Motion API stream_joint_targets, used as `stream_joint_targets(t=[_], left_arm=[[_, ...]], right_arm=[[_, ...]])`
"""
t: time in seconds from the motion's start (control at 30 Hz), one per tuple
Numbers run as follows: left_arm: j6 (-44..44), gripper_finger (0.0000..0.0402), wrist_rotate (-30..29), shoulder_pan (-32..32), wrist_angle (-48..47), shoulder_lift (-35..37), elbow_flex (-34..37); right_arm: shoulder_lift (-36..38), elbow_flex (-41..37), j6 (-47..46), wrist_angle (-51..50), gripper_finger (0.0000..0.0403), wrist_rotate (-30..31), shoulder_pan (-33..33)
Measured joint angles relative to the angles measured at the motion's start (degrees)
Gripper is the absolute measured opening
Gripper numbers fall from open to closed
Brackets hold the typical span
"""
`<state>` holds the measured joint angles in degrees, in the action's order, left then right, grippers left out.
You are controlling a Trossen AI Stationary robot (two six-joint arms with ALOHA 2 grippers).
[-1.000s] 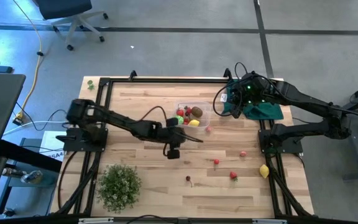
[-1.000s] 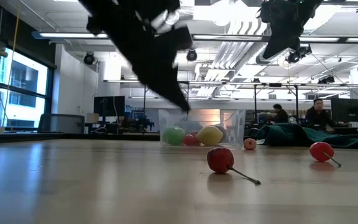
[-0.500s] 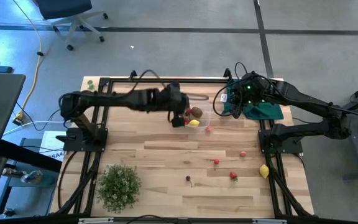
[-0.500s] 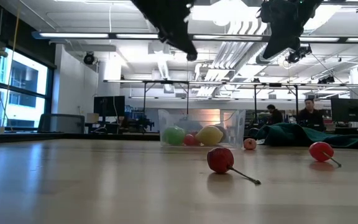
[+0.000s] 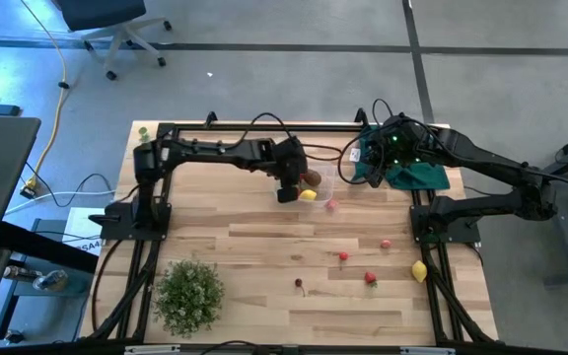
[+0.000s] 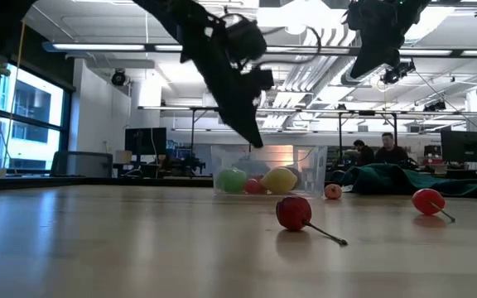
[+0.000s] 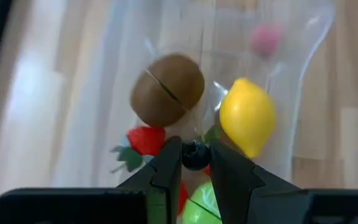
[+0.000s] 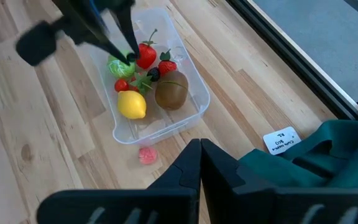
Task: Pick and placing Produce into tupperware
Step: Put the blueberry into the transparent bin, then put the red cherry into the transparent bin
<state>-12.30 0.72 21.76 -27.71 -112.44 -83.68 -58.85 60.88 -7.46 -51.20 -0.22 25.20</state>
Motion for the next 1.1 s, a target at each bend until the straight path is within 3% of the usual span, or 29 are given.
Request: stream_joint_targets(t=[0.9,1.1], left_arm=[[2.2,0.0070,3.2,0.4,2.0,-4.5,-0.2],[2.0,0.0101,4.0,0.4,1.7,-4.8,0.0]], right_arm=[[0.0,0.0,0.0,0.0,0.0000,0.0,0.0],[0.0,0.0,0.0,0.0,0.0000,0.0,0.0]])
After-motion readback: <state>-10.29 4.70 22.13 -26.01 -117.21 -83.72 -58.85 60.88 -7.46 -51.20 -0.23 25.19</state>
